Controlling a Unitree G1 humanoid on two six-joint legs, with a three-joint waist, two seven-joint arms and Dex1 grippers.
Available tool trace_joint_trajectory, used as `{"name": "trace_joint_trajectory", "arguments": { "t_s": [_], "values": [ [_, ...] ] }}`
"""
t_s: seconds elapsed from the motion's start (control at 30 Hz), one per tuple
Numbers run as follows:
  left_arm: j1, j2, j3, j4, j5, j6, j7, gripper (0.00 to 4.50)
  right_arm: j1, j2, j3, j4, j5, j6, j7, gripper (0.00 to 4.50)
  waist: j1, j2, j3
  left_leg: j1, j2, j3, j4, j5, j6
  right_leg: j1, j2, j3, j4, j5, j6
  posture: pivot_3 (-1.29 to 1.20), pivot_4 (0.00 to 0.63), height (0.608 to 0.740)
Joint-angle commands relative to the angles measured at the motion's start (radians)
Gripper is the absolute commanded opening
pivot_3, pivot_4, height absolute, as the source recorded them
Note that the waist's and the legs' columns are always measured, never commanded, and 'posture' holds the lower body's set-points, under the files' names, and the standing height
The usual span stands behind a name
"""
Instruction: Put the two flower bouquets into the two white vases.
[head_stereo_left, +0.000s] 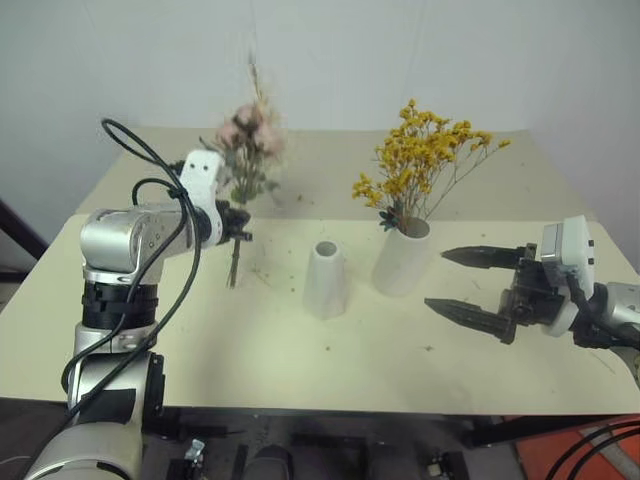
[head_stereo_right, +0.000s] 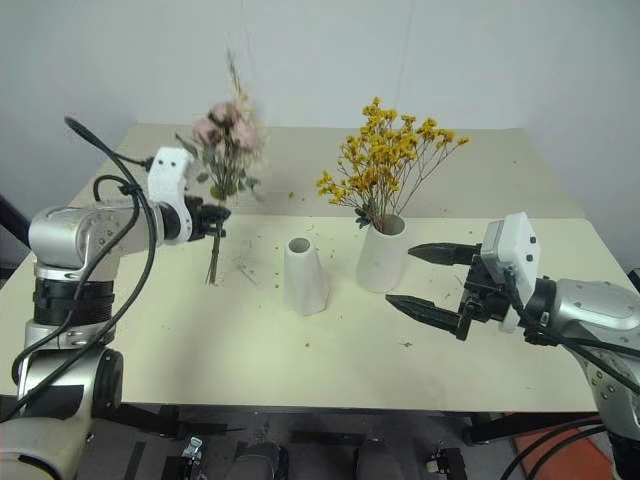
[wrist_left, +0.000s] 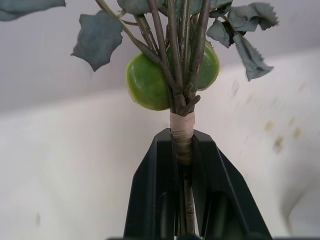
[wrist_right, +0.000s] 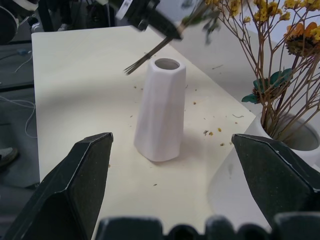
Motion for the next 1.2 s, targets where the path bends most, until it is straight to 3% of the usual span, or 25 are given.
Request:
{"name": "trace_joint_trajectory", "arguments": {
  "t_s": [0.03, 0.63, 1.2],
  "values": [
    [-0.058, -0.009, 0.060, -0.023, -0.028, -0.150, -0.077, 0.13, -0.013, -0.020, -0.023, -0.026, 0.006, -0.008, 0.004, 4.50, 0.000, 0.000, 0.000, 0.000, 0.000, 0.000, 0.000, 0.000, 0.000, 0.000, 0.000, 0.000, 0.000, 0.000, 0.000, 0.00, 0.150, 0.740],
    [-0.099, -0.119, 0.100, -0.005, -0.247, -0.395, -0.455, 0.13, 0.013, 0.001, -0.015, -0.047, -0.017, -0.019, -0.040, 4.50, -0.002, 0.000, 0.000, 0.000, 0.000, 0.000, 0.000, 0.000, 0.000, 0.000, 0.000, 0.000, 0.000, 0.000, 0.000, 0.00, 0.150, 0.740],
    [-0.045, -0.159, 0.000, -0.024, -0.261, -0.398, -0.565, 0.13, 0.071, 0.014, -0.053, -0.097, 0.002, -0.013, -0.085, 4.50, -0.002, 0.000, 0.000, 0.000, 0.000, 0.000, 0.000, 0.000, 0.000, 0.000, 0.001, 0.000, 0.000, 0.000, 0.000, 0.00, 0.150, 0.740]
  ]
}}
